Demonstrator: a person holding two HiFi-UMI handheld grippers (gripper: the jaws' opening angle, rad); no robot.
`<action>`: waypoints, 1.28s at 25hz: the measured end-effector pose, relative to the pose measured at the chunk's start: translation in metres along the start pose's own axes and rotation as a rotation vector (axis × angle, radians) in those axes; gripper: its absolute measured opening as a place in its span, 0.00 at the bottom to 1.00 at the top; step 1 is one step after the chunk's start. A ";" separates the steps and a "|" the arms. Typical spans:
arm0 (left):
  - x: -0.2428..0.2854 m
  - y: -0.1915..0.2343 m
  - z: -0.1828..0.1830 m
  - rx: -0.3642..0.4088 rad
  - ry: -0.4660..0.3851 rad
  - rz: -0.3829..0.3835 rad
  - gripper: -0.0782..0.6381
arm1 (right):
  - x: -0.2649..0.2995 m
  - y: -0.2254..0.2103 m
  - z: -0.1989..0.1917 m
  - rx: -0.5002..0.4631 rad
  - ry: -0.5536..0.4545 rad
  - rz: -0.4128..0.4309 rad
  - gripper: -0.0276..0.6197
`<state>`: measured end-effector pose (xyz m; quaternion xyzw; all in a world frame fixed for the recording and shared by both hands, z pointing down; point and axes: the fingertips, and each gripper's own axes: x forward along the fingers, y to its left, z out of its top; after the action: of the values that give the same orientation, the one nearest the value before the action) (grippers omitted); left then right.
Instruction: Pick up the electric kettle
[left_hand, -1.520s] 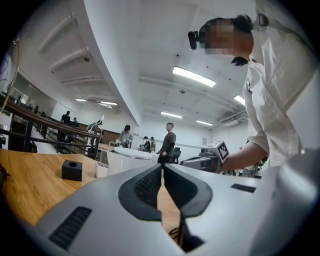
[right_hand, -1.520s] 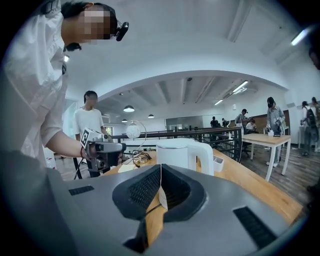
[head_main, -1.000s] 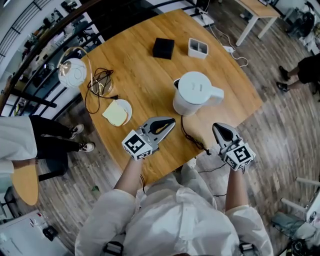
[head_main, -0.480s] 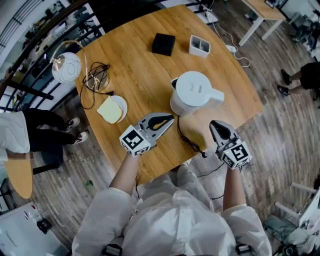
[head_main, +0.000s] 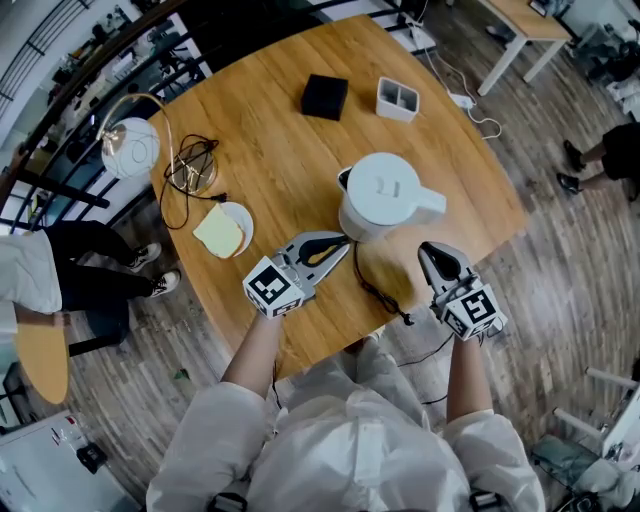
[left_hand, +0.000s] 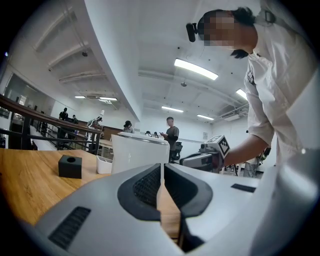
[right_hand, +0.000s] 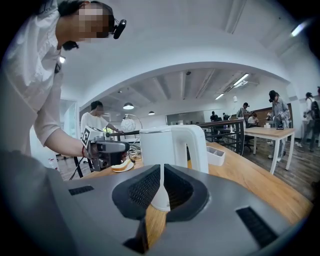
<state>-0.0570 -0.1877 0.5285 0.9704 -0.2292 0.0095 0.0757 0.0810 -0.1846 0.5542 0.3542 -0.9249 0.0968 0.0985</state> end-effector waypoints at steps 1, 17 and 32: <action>-0.001 0.002 0.000 -0.001 0.002 0.003 0.12 | 0.000 0.000 0.001 0.003 -0.006 -0.001 0.06; 0.002 0.016 -0.004 0.010 0.051 0.018 0.38 | -0.004 -0.011 0.008 0.006 -0.030 -0.020 0.13; 0.011 0.031 -0.010 -0.027 0.044 0.049 0.70 | 0.001 -0.017 -0.004 0.029 0.011 0.026 0.33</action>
<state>-0.0612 -0.2187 0.5436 0.9629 -0.2513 0.0294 0.0934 0.0918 -0.1965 0.5598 0.3429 -0.9274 0.1133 0.0973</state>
